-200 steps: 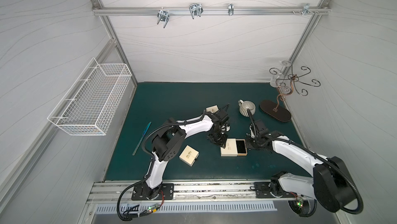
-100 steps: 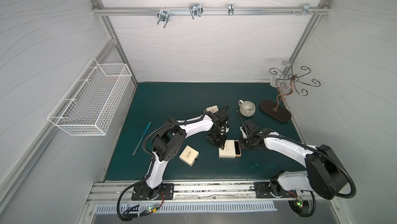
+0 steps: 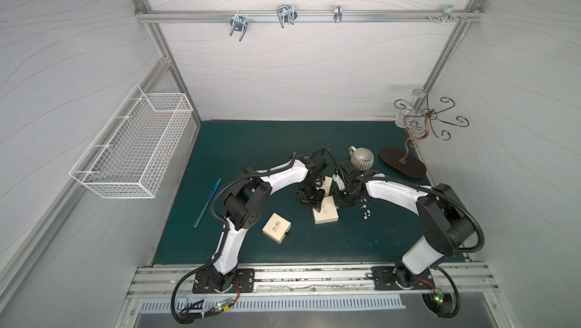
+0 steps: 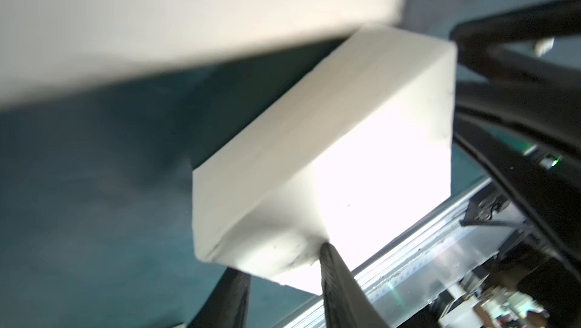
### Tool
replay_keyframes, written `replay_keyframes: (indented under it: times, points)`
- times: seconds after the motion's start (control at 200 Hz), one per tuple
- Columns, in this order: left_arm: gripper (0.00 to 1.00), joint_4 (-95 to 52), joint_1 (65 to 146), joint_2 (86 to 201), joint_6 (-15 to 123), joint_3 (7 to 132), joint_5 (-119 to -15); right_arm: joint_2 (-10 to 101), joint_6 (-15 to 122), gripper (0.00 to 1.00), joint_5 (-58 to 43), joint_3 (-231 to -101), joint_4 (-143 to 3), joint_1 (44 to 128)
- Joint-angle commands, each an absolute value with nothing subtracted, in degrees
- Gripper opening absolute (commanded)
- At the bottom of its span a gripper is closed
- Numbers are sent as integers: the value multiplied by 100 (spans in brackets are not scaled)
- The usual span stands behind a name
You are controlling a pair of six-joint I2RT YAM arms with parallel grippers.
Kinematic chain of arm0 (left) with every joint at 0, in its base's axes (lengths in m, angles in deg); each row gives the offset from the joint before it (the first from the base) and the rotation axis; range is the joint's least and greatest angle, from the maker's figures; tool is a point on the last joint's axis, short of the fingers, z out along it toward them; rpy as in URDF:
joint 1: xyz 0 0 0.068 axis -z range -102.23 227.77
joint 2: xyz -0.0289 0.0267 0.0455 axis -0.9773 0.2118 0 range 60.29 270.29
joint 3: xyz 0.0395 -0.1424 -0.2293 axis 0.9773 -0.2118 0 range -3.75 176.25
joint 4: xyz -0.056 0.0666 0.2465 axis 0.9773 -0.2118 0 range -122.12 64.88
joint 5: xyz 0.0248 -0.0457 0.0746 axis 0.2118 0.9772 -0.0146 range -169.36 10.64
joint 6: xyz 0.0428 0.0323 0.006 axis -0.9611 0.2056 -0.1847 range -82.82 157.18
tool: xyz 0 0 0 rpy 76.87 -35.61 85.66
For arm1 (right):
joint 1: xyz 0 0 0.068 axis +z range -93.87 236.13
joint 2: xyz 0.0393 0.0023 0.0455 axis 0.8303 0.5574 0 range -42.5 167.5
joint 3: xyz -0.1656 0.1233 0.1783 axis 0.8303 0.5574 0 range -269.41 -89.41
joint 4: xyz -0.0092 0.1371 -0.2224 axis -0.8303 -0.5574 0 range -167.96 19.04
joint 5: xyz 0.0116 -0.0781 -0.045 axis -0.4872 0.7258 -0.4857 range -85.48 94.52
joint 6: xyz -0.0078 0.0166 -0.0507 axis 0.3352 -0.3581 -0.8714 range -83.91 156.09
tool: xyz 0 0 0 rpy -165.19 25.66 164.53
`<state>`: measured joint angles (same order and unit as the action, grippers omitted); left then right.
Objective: Take out the earrings from the drawer-style jewelry box
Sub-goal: Close the drawer of the jewelry box.
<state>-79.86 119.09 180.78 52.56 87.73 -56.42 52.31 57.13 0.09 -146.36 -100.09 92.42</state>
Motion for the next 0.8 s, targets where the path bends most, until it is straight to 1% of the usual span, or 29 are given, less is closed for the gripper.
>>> replay_keyframes:
  times: [0.0,0.055,0.1,0.12,0.21,0.325,0.465,0.53,0.63,0.795]
  points:
    - [41,-6676,11730,18149,5488,9084,-5911,5322,5669,29,-879,-15068,-9680,9264]
    - [44,-6530,11598,17952,5544,8894,-6073,5379,5740,30,-641,-15142,-9720,9190]
    - [56,-6402,11502,17750,5565,8716,-6172,5405,5766,30,-534,-15175,-9737,9127]
    - [59,-6351,11464,17662,5576,8626,-6219,5409,5791,30,-487,-15176,-9746,9105]
    - [67,-6275,11381,17253,5518,8348,-6511,5381,5868,30,-221,-15167,-9793,9049]
    - [73,-6493,11371,16754,5398,8146,-7056,5163,5907,31,171,-14986,-9834,9065]
    - [76,-7028,11376,15905,5381,7538,-7760,4641,5964,31,425,-14563,-9873,9085]
    - [77,-7280,11380,15446,5436,7051,-7902,4368,5969,31,462,-14295,-9856,9130]
    - [82,-7647,11378,14793,5645,6317,-8003,4058,5991,31,429,-13951,-9860,9175]
    - [85,-8099,11367,14081,6095,5541,-8208,3945,5930,31,357,-13697,-9868,9282]
